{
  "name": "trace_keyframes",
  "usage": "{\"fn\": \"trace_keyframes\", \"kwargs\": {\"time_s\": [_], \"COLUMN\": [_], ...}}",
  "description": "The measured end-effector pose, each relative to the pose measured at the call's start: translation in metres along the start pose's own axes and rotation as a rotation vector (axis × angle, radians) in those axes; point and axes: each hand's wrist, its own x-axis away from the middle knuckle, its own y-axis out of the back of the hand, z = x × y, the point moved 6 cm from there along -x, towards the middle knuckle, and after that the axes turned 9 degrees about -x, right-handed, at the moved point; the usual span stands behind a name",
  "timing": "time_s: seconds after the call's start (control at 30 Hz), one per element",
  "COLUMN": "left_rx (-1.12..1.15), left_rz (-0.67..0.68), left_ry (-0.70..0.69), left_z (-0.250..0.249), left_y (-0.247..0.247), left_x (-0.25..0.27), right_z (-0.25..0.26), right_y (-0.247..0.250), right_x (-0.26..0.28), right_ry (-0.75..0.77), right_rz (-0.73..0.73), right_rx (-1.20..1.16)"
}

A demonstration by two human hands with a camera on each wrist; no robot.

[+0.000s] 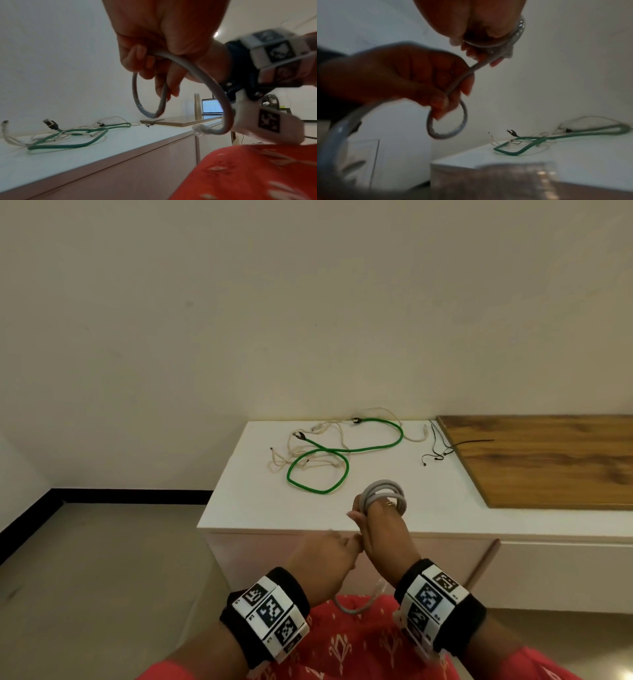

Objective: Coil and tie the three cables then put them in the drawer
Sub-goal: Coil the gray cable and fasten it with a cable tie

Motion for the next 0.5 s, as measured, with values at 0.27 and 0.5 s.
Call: {"fn": "trace_keyframes", "kwargs": {"time_s": [0.27, 0.5], "left_rx": [-0.001, -0.145], "left_rz": [-0.237, -0.364], "left_ry": [0.170, 0.167], "left_z": [0.047, 0.076], "left_y": [0.014, 0.021], "left_x": [0.023, 0.033], "right_z": [-0.037, -0.025], "right_y": [0.005, -0.005], "right_x": [-0.002, 0.007], "right_ry": [-0.206, -0.087], "right_rz": [0.375, 0.656], "right_rx": [0.500, 0.535]}}
